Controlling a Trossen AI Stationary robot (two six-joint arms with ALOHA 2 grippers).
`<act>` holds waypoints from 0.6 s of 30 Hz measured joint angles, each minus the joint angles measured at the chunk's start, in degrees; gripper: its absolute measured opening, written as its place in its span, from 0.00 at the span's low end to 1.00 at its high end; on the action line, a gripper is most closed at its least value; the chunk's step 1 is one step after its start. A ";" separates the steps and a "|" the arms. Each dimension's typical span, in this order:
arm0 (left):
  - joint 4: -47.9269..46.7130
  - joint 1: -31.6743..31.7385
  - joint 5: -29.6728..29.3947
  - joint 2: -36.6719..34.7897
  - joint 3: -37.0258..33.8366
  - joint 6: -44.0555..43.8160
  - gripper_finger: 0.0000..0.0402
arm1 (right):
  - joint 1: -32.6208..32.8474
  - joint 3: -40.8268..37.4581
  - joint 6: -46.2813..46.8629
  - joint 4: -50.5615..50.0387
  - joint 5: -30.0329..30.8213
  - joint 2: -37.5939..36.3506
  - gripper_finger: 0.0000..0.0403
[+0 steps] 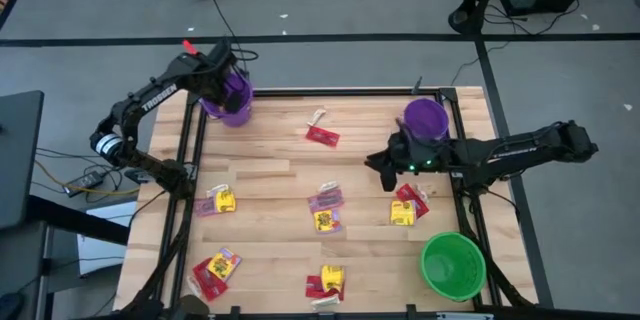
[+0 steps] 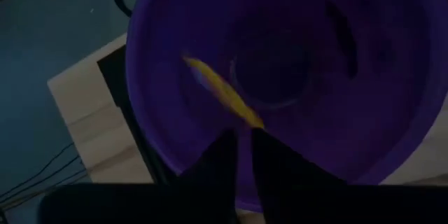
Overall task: Sort candy by brand, put in halloween buckets
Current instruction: Put the yellow candy into the left purple bucket
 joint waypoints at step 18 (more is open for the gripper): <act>11.90 -3.41 22.71 -13.71 6.37 2.56 0.33 | 5.88 0.00 3.45 -26.65 -20.83 8.88 0.40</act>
